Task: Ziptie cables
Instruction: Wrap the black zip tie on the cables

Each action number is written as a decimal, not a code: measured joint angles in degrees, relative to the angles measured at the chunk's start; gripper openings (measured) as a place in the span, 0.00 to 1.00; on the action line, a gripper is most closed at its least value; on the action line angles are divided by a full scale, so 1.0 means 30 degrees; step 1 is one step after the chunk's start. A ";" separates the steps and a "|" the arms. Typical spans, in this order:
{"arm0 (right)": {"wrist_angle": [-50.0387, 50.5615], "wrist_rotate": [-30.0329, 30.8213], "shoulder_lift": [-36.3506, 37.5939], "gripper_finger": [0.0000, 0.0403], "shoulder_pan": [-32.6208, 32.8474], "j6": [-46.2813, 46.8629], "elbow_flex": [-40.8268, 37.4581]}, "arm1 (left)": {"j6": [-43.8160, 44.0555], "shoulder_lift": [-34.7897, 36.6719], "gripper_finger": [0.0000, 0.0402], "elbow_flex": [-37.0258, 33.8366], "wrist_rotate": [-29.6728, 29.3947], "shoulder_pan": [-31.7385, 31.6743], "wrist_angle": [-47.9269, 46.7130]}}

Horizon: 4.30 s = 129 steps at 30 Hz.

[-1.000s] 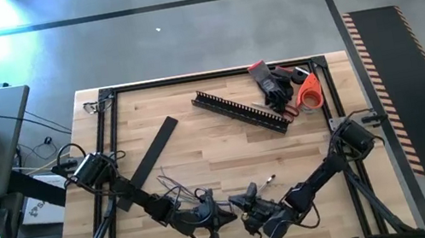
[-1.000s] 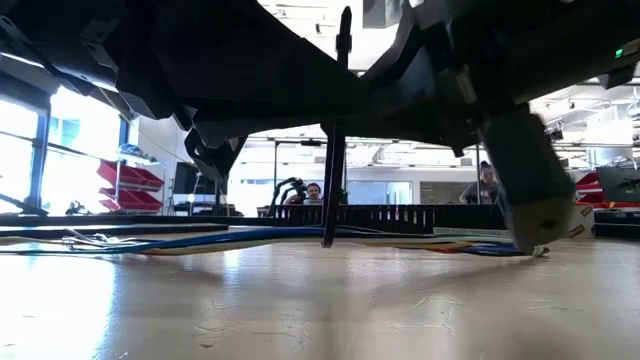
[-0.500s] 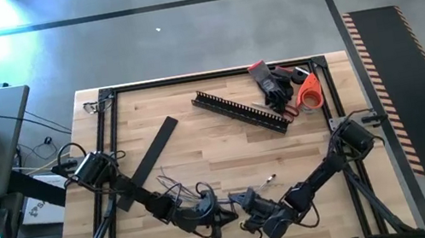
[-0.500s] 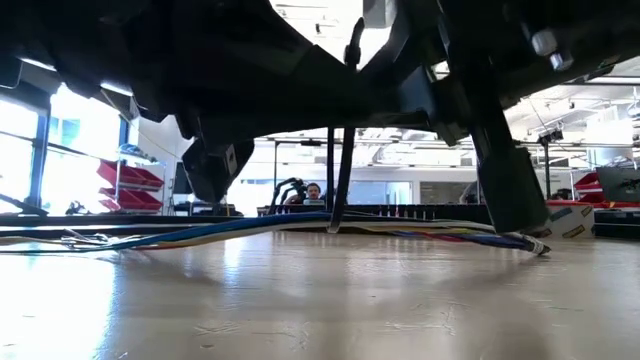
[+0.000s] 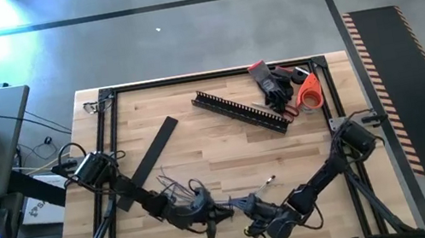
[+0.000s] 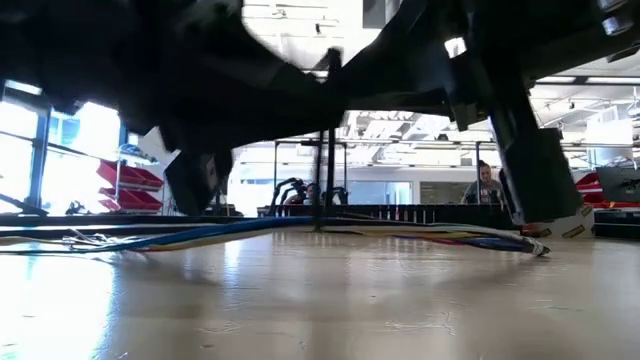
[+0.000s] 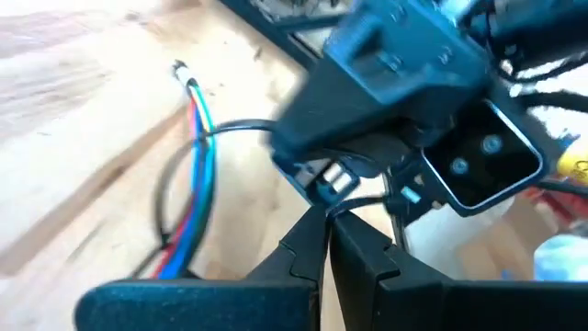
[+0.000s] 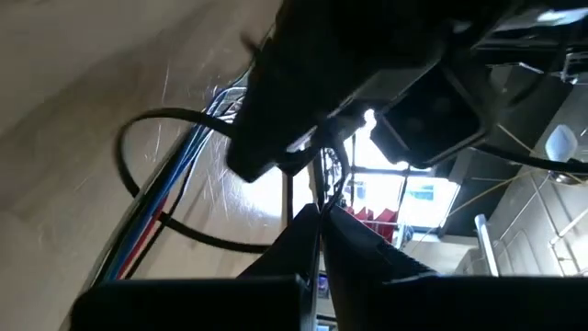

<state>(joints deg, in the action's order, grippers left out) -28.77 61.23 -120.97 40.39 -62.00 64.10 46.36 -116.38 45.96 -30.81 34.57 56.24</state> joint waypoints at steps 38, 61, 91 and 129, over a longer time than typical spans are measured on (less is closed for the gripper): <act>-0.1319 -0.2047 -0.0006 0.00 -0.0724 -0.4804 -0.0007 | 0.1469 -0.0839 0.00 -0.0984 -0.0155 0.0576 0.2850; -0.1065 -0.3613 -0.0006 0.18 -0.1219 -0.0771 -0.0007 | 0.0660 -0.1086 0.00 -0.0707 0.0181 0.0951 0.2975; 0.2851 -0.7180 0.1068 0.42 -0.0238 2.7980 -0.0007 | -0.5665 -0.1086 0.00 0.0816 -0.6007 0.2157 -0.2679; 0.2398 -0.3609 0.0839 0.01 -0.0398 3.2079 -0.0007 | -0.7355 -0.1078 0.03 0.1158 -0.4933 0.1916 -0.3368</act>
<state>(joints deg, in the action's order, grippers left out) -21.58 50.40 -118.45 39.19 34.24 64.07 24.29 -119.61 49.43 -45.61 40.32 46.14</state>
